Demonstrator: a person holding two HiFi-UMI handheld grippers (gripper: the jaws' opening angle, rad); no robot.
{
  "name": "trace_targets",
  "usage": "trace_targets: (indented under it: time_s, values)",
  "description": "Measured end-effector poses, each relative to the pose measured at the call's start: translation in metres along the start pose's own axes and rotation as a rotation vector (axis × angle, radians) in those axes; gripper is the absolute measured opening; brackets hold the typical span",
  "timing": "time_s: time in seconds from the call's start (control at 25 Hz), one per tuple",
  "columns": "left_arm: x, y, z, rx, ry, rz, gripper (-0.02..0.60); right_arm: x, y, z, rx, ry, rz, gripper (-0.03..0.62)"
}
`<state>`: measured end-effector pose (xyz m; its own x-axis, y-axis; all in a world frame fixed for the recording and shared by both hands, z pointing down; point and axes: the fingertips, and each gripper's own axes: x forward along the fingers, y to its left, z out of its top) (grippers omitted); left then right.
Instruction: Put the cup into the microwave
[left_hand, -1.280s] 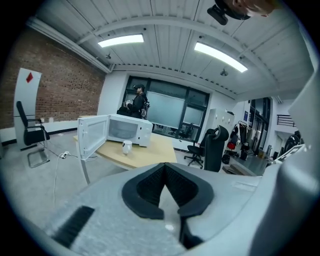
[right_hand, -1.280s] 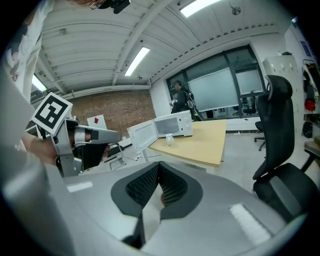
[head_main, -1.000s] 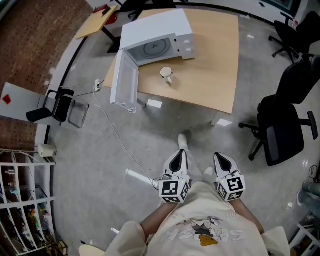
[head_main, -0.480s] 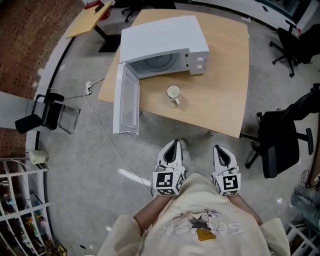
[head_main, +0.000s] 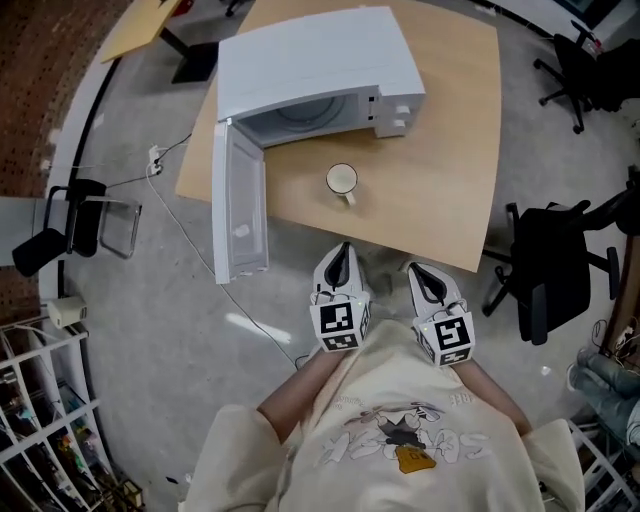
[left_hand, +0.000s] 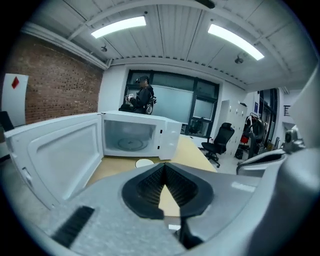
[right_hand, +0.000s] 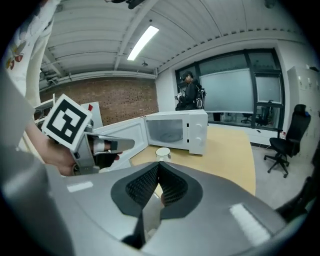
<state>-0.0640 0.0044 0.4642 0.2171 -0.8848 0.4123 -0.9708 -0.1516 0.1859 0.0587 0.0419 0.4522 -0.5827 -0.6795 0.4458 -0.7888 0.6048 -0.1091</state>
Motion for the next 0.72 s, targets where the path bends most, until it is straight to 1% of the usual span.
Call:
trace_targets:
  time_s: [0.08,0.12,0.16,0.24,0.44,0.6,0.68,0.72]
  values:
    - [0.022,0.008,-0.012,0.000,0.034,0.033,0.005,0.004,-0.009,0.004,-0.012,0.011,0.012,0.006]
    - [0.033,0.012,-0.020,0.000,0.059,0.047,0.059,0.005,-0.013,0.006,-0.012,0.012,0.012,0.007]
    - [0.043,0.015,-0.028,0.001,0.085,0.064,0.127,0.005,-0.017,0.006,-0.006,0.014,0.010,0.006]
    - [0.062,0.022,-0.041,-0.002,0.128,0.103,0.198,0.006,-0.022,0.006,0.002,0.023,0.008,0.006]
    - [0.110,0.041,-0.066,-0.057,0.179,0.187,0.222,0.012,-0.023,0.011,-0.055,0.017,0.020,0.006]
    - [0.142,0.049,-0.084,-0.103,0.214,0.223,0.232,0.017,-0.024,0.014,-0.112,-0.006,0.029,0.006]
    - [0.157,0.053,-0.091,-0.085,0.220,0.251,0.227,0.020,-0.027,0.015,-0.134,-0.012,0.031,0.006]
    - [0.162,0.056,-0.091,-0.063,0.218,0.271,0.190,0.022,-0.028,0.015,-0.134,-0.008,0.028,0.006]
